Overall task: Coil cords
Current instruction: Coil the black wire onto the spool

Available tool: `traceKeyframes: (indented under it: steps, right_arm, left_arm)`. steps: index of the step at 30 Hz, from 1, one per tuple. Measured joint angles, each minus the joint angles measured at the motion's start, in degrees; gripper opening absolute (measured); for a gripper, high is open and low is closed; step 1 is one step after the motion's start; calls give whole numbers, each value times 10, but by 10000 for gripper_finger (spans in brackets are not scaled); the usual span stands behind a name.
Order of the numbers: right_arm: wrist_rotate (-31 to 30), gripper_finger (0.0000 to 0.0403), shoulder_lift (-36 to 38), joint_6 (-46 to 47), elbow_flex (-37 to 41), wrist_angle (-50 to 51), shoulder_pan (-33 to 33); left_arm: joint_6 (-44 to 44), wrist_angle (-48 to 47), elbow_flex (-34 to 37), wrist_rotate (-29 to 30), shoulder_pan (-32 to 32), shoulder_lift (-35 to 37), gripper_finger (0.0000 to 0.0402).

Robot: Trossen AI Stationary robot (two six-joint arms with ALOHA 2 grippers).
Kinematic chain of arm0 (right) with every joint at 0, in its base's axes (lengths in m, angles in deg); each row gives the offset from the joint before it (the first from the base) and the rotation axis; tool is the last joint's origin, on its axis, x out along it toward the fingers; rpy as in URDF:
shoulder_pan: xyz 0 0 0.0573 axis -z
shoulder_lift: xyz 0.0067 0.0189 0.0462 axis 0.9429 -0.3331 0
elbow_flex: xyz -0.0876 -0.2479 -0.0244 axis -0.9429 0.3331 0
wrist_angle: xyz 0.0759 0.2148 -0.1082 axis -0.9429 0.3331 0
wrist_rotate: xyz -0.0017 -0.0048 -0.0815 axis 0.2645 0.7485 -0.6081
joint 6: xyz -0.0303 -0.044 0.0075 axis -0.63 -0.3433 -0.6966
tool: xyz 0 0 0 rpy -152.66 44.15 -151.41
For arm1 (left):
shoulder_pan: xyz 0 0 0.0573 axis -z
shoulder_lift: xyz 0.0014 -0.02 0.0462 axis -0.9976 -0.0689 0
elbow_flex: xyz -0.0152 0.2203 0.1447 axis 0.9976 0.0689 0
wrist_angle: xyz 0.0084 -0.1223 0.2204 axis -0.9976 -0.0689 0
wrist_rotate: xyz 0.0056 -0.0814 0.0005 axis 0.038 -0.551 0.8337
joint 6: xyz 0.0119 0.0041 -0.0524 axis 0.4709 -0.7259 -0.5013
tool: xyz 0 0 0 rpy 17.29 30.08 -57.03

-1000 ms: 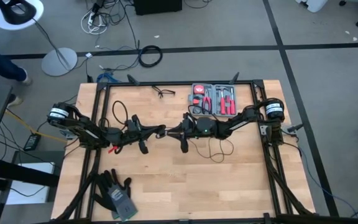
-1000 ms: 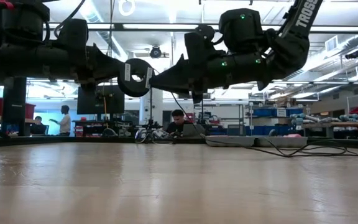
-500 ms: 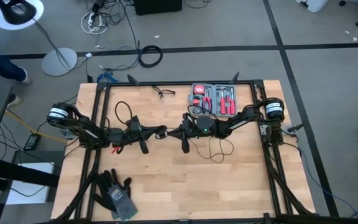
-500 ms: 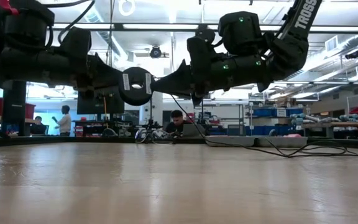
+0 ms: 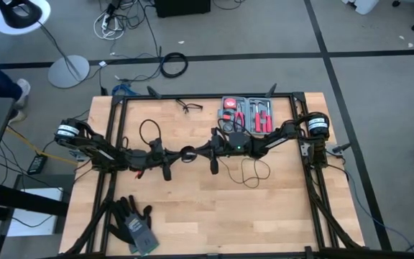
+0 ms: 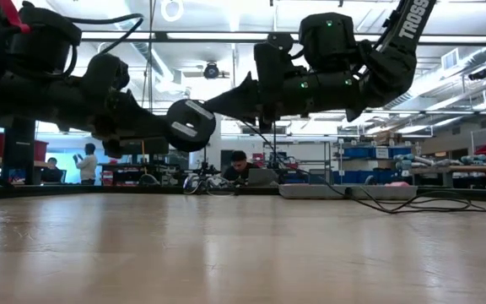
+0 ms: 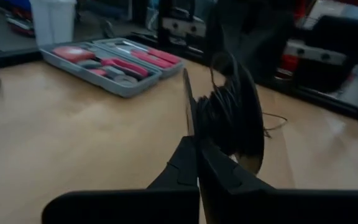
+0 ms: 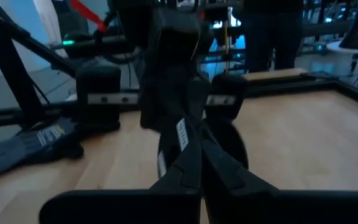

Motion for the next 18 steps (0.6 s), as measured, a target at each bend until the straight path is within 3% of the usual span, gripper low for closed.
traceKeyframes:
  steps: [9,18]
  right_arm:
    - [9,1,0,16,-1,1,0]
    - [7,10,0,15,-1,10,-5]
  left_arm:
    - [1,7,0,-7,0,0,0]
    - [2,9,0,23,0,-1,0]
